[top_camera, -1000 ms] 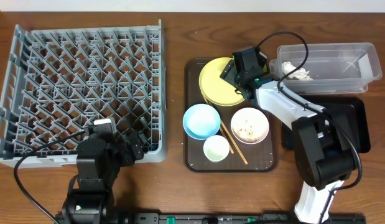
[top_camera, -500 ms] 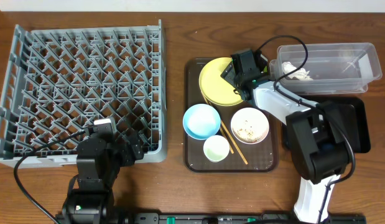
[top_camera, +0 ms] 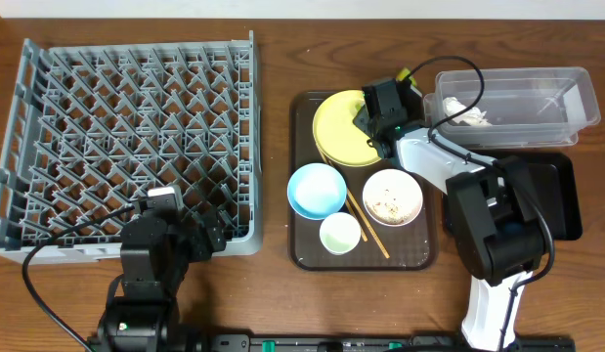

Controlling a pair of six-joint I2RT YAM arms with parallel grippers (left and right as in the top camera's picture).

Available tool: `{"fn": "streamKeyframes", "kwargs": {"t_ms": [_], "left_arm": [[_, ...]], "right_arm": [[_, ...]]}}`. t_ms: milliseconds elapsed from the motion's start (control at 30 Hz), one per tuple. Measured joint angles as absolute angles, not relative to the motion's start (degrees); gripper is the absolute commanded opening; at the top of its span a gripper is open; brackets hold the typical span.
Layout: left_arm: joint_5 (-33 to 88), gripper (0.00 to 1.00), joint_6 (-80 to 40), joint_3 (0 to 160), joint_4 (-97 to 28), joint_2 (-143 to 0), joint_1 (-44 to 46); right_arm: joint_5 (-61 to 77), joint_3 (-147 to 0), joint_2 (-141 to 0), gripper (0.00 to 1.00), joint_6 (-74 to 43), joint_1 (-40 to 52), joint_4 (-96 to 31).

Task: Sort waste into correct bins and load items into the dishwasher rack
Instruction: 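Return the right gripper to the plate and grasp the yellow wrapper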

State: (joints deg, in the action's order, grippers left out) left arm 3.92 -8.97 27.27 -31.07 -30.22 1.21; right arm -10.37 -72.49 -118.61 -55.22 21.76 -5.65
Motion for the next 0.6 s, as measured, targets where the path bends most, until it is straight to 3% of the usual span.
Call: {"fn": "streamKeyframes", "kwargs": {"t_ms": [400,467,533,600], "left_arm": [[3.9,0.98,-9.0,27.3,-31.1,-30.2,1.2],[3.9,0.98,-9.0,27.3,-31.1,-30.2,1.2],[3.9,0.98,-9.0,27.3,-31.1,-30.2,1.2],[3.9,0.98,-9.0,27.3,-31.1,-30.2,1.2]], "right_arm": [[-5.5,-72.1,-109.0,0.04,-37.1,21.6,-15.7],[-5.6,-72.1,-105.3,0.11,-34.9,21.6,-15.7],[-5.6,-72.2,-102.6,0.28,-32.2,21.6,-14.9],[-5.7,-72.2,-101.2,0.32,-29.3,21.6,-13.7]]}}
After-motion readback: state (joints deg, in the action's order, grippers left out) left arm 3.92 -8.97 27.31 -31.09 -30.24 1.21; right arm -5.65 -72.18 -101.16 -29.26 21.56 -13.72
